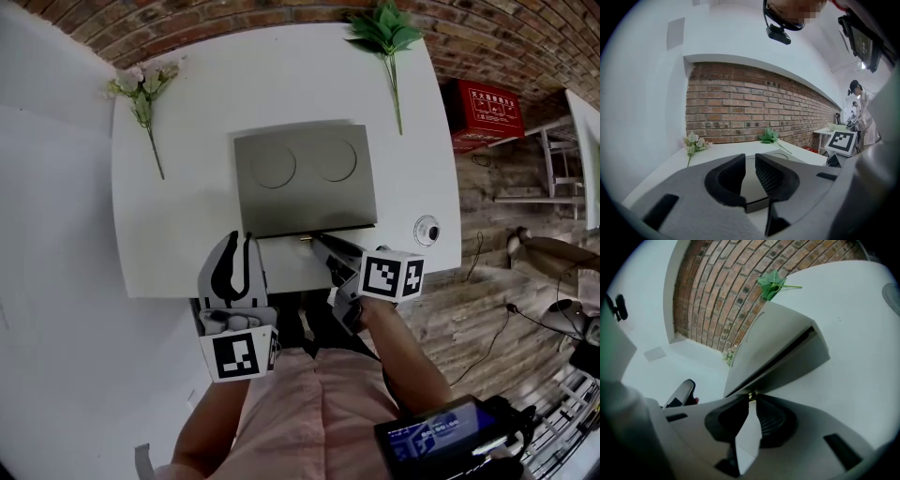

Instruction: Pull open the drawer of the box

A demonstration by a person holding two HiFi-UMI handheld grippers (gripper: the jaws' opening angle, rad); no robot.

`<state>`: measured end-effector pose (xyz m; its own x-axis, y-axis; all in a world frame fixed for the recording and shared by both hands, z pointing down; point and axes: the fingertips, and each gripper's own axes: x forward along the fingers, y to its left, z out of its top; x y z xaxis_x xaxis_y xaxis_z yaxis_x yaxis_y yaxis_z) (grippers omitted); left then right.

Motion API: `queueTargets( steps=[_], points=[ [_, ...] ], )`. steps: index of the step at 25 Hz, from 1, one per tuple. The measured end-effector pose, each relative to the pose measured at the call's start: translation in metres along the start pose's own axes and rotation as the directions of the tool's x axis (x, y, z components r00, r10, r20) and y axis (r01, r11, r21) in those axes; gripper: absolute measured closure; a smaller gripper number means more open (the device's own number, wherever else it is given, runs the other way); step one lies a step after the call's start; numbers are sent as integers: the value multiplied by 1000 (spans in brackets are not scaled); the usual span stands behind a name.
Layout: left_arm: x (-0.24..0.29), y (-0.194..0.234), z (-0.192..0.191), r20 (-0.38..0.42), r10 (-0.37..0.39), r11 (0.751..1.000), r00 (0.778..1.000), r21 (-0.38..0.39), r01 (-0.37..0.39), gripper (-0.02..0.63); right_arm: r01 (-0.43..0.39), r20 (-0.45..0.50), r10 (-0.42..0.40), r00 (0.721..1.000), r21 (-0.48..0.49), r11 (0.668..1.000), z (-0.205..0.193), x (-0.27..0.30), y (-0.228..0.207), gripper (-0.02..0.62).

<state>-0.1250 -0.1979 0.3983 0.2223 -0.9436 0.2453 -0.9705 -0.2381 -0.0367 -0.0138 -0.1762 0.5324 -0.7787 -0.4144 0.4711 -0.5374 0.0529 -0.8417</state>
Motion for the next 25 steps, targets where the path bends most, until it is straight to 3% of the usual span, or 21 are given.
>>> queueTargets(
  steps=[25],
  points=[
    [-16,-10,2,18,-6,1000,1000,12,5,538,6,7,-5,1000,-3,1000,-17,-11,-3,541]
  ],
)
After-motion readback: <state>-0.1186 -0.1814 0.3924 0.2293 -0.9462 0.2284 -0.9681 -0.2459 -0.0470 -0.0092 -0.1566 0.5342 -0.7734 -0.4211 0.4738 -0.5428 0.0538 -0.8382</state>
